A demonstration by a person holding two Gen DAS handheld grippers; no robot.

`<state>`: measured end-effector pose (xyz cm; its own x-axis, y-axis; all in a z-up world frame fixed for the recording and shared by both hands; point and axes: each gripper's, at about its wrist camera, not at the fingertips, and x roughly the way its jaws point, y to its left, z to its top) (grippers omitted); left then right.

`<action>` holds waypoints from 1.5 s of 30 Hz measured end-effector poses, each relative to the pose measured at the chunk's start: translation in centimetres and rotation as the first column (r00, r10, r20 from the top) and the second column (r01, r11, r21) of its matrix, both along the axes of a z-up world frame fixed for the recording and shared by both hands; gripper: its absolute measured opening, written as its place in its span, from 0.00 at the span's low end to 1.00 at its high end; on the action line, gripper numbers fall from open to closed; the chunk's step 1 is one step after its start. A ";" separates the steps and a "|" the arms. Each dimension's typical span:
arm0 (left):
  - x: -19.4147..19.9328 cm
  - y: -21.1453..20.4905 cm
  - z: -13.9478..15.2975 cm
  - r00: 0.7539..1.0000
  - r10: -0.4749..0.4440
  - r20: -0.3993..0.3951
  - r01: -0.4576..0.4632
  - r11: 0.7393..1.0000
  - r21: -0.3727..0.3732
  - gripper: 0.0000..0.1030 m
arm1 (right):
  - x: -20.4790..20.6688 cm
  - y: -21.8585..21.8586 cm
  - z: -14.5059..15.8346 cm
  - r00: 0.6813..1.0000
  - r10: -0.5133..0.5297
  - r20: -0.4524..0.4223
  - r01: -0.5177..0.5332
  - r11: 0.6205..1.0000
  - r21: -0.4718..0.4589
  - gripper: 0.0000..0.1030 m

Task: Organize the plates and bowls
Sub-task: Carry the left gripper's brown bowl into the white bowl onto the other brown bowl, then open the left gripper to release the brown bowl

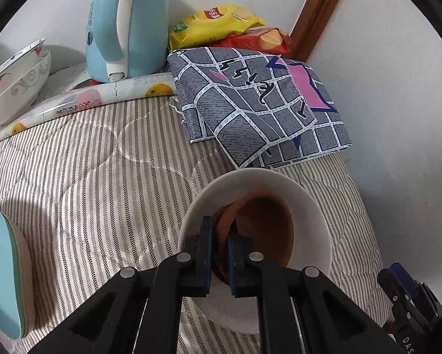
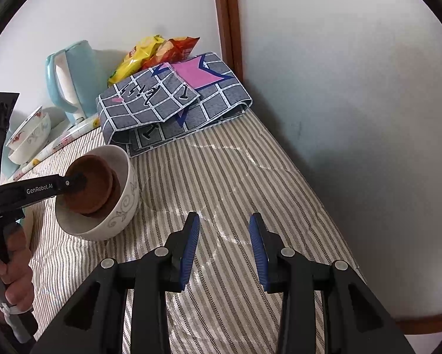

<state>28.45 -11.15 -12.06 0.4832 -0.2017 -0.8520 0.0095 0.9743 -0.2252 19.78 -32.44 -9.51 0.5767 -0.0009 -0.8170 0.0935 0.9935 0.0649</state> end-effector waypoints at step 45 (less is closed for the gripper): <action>-1.7 -0.6 2.1 0.998 -0.054 0.014 0.054 0.998 0.034 0.27 | 0.4 1.4 1.0 0.999 0.039 0.014 -0.039 0.999 0.015 0.35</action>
